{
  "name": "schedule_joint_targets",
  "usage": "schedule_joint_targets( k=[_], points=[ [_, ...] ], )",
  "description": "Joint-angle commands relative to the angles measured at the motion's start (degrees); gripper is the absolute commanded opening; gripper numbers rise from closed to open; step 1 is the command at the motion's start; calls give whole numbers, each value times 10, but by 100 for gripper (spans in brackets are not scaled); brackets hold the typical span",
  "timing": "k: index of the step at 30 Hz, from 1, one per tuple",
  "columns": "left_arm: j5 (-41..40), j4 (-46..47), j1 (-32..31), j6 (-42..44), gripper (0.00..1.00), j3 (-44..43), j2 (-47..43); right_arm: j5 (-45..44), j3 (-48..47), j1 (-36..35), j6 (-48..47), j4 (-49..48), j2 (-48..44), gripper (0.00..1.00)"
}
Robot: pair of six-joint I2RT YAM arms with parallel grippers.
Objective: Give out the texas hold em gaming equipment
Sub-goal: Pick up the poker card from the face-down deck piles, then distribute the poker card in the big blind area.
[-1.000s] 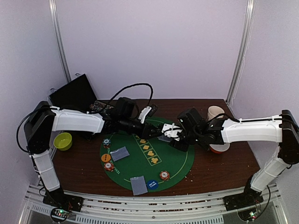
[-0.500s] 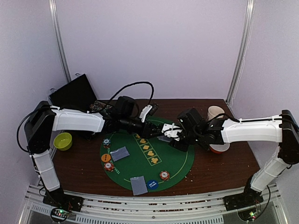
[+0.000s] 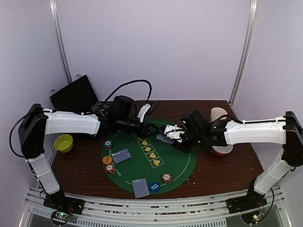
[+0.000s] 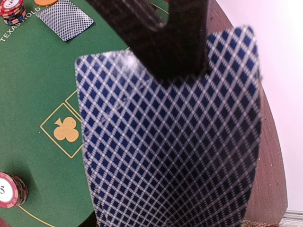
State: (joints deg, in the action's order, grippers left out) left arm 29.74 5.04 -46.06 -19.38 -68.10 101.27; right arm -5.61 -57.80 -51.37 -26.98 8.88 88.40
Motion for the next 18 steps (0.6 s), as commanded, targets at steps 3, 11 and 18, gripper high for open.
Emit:
schedule_joint_targets(
  k=[3, 11, 18],
  points=[
    [17, 6, 14, -4, 0, 20, -38, -12, 2, 10, 7, 4, -6, 50],
    [38, 10, 74, -80, 0, 82, -98, -9, 6, 22, 13, 2, -12, 50],
    [-37, -16, 158, -205, 0, 233, -198, -6, 10, 26, 13, 0, -16, 50]
  ],
)
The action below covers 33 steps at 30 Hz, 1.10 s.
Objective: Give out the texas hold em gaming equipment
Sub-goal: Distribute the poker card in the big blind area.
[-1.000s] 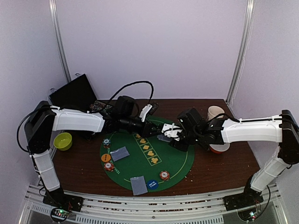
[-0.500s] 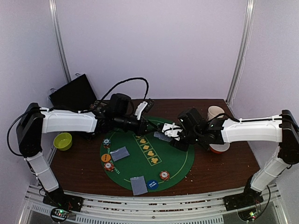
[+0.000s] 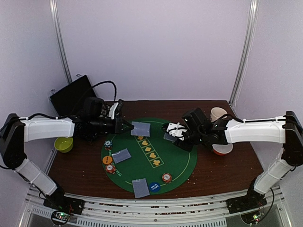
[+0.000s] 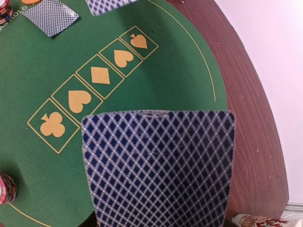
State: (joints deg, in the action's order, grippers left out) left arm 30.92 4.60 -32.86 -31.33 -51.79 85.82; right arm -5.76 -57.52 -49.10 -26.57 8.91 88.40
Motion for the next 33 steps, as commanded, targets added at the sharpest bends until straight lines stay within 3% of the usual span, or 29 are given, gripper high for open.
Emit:
schedule_joint_targets(
  k=[1, 5, 15, 25, 29, 33],
  points=[
    [-59, -7, 28, -103, 0, 97, -50, -2, 8, 3, 9, -2, -17, 50],
    [-82, 46, 48, -161, 0, 175, -62, 4, 7, 3, 8, -4, -15, 50],
    [-129, 113, 72, -219, 0, 254, -91, 6, 7, 3, 5, 2, -18, 49],
    [-113, 116, 73, -236, 0, 264, -47, 6, -1, 3, 4, 10, -12, 49],
    [-117, 83, 73, -230, 24, 258, -55, 6, -1, 2, 3, 13, -14, 49],
    [-143, 18, 73, -213, 33, 246, -85, 6, -4, 3, 4, 16, -16, 49]
  ],
)
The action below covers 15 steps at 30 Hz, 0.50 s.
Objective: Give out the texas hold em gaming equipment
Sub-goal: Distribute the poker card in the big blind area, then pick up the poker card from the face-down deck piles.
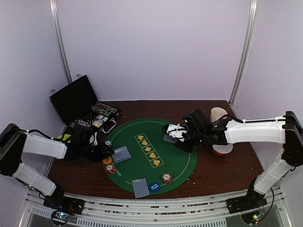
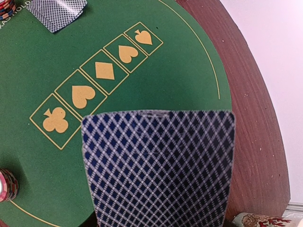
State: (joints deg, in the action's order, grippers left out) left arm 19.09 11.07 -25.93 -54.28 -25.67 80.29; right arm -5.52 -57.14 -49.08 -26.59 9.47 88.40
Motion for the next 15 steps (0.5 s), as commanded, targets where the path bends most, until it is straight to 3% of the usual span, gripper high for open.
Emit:
schedule_joint_targets(
  k=[1, 5, 9, 13, 15],
  points=[
    [-30, -58, 3, 18, 36, -18, -42, 3, -8, 3, 4, 11, -16, 49],
    [-60, -116, 3, 30, 53, -35, -76, 2, -9, 3, 3, 13, -17, 49],
    [-85, -131, -2, 61, 62, -64, -120, 5, -16, 1, -5, 19, -15, 49],
    [-107, -120, -79, 240, 80, -181, -99, 7, -30, -9, -12, 24, -9, 50],
    [-52, -138, -99, 296, 83, -252, -52, 8, -37, -17, -15, 23, -5, 50]
  ],
)
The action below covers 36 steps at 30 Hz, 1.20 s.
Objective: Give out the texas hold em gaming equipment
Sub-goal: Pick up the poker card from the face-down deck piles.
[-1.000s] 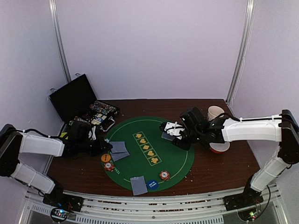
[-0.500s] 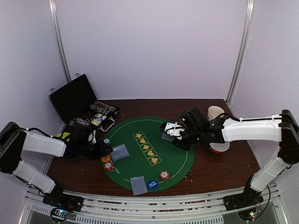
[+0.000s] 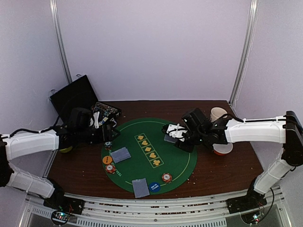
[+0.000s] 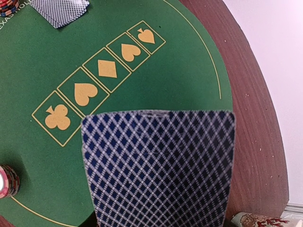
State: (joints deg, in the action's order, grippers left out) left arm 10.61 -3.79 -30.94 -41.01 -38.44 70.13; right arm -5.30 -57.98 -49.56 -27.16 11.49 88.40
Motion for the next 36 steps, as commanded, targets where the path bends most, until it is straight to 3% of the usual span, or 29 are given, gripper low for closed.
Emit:
schedule_joint_targets(
  k=[1, 5, 8, 21, 24, 30, 36],
  points=[
    [81, 18, -51, 168, 84, -146, 77, 7, -34, -16, -9, 1, -3, 50],
    [244, 125, -55, 115, 89, -172, 157, 17, -42, -25, -6, -13, 2, 50],
    [299, 191, -59, 80, 91, -183, 209, 23, -50, -30, -1, -22, 8, 50],
    [329, 213, -96, 106, 94, -228, 298, 31, -76, -45, 1, -30, 36, 50],
    [287, 184, -99, 120, 89, -243, 307, 31, -80, -48, 0, -30, 40, 50],
    [241, 150, -99, 128, 68, -262, 316, 31, -82, -50, -2, -32, 42, 50],
    [213, 125, -99, 147, 41, -248, 291, 19, -75, -51, -3, -31, 36, 50]
  ],
)
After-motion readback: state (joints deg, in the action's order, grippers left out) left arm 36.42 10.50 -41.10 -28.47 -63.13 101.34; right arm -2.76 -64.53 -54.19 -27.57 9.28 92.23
